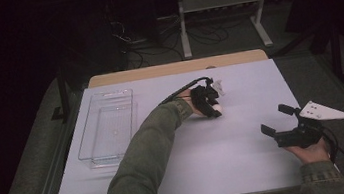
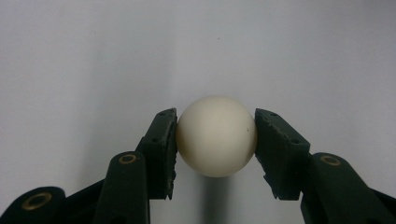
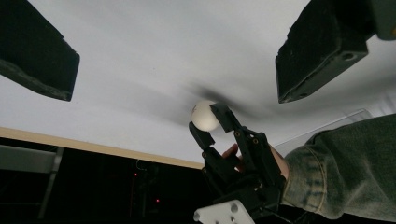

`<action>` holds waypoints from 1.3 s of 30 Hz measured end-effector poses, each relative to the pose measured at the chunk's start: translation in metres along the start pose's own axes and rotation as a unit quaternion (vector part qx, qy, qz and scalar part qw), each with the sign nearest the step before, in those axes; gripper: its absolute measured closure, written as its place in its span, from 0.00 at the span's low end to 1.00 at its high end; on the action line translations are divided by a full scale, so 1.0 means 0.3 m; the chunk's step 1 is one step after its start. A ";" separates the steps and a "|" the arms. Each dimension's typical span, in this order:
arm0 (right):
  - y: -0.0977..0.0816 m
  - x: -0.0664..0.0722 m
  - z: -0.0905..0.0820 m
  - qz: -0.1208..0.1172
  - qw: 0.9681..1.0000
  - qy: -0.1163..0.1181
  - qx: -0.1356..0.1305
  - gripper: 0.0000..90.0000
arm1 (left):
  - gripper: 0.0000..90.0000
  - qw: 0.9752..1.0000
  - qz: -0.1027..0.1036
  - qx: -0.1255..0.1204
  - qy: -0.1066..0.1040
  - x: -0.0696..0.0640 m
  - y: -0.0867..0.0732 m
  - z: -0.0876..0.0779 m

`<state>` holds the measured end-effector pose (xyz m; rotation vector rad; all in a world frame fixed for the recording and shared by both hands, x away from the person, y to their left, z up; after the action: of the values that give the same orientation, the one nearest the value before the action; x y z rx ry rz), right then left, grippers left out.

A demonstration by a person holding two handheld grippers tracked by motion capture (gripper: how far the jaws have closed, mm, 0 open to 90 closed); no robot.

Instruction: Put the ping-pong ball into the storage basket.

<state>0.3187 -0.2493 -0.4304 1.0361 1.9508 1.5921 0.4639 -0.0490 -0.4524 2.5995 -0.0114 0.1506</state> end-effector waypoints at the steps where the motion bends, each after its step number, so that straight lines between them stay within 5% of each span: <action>1: 0.000 0.001 0.000 0.000 1.000 0.000 0.000 0.00 | 0.57 1.000 -0.001 -0.002 0.002 -0.001 0.002 -0.006; 39: 0.004 0.017 0.017 -0.003 1.000 0.010 0.003 0.00 | 0.57 0.999 0.009 -0.016 0.031 -0.046 0.042 -0.230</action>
<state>0.3194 -0.2422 -0.4299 1.0198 1.9704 1.6007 0.4426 -0.0246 -0.3887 2.5628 -0.0150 0.2354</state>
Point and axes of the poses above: each handheld gripper's, and its own axes: z roughly forward along the jaws, y roughly out of its top, x roughly to its left, the point moved 6 cm from there along z, roughly forward along the jaws, and after that the axes turned 2 degrees about y, right-handed, at the moved point
